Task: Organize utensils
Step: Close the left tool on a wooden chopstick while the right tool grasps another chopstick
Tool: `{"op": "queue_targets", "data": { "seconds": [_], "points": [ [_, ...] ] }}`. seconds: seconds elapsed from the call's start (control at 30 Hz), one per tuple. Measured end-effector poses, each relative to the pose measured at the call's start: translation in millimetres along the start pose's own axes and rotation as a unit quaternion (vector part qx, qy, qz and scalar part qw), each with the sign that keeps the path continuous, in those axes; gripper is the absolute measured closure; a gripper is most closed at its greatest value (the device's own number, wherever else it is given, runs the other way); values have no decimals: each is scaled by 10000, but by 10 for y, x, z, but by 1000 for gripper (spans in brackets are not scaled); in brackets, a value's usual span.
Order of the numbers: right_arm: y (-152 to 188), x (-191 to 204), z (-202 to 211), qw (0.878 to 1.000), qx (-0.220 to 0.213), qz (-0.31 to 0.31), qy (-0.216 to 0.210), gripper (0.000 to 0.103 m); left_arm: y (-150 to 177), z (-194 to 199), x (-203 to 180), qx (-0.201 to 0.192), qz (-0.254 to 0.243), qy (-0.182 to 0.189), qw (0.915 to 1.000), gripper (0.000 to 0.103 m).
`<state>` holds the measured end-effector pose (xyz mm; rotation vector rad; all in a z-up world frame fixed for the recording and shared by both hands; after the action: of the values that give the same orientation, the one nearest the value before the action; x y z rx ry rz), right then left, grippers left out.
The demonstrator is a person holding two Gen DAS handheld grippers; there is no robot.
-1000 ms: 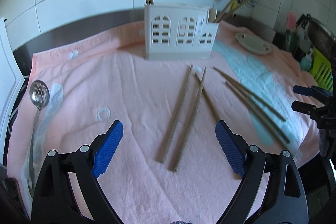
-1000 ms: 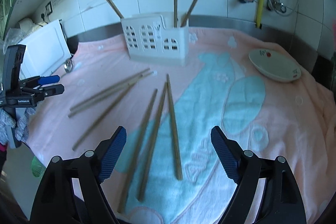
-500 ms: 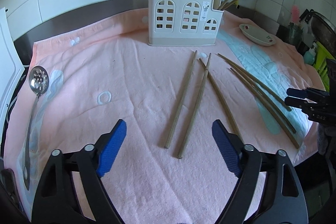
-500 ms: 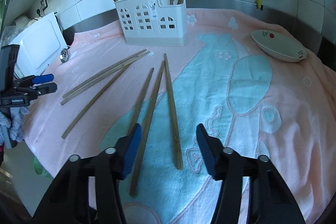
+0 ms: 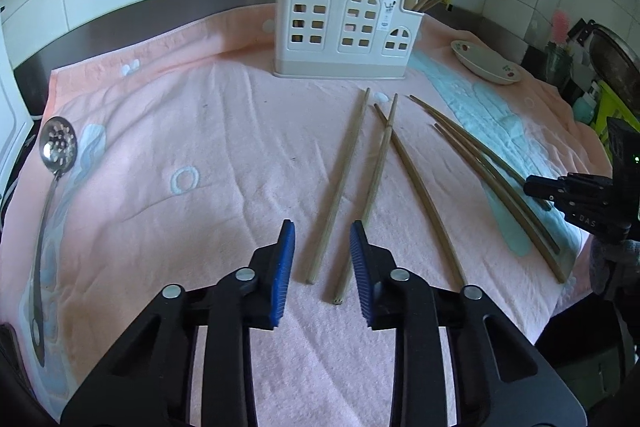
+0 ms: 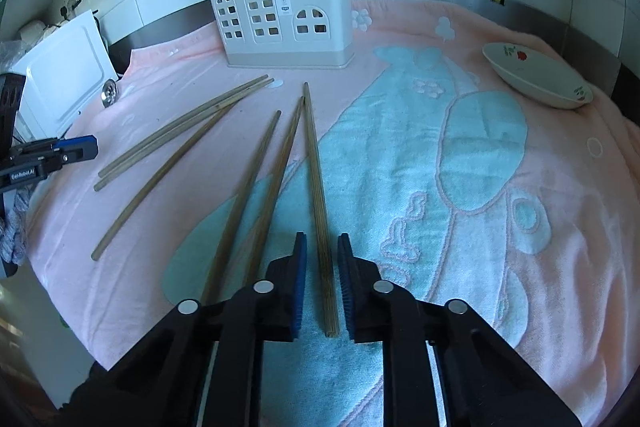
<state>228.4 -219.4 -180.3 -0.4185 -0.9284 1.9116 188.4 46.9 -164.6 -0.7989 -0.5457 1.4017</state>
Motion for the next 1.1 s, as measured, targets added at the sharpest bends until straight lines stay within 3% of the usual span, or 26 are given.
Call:
{"op": "queue_targets", "data": {
  "seconds": [0.23,0.67,1.0,1.1],
  "points": [
    [15,-12,9,10000,-47,-38,24,95,-21,-139,-60,73,22,76,9999,82],
    [15,-5,30,10000,-62,-47,19,95,41,-400,-27,386,14,28,9992,82],
    [17,1,29,9999,-82,-45,36,95,29,-460,-51,367,-107,22,9993,82],
    [18,5,27,9999,-94,-19,62,95,40,-458,-61,345,-232,-120,9991,91]
  ]
}}
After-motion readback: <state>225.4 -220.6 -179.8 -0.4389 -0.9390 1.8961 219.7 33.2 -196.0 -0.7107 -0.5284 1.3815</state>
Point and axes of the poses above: each gripper's, at about its wrist camera, not at the fingertips, and z roughly against the way its jaws point, x to its left, y to its underside, the point moved 7 cm from there along -z, roughly the way its jaws point, and after that the axes turned 8 degrees about -x, right-handed, at the moved point
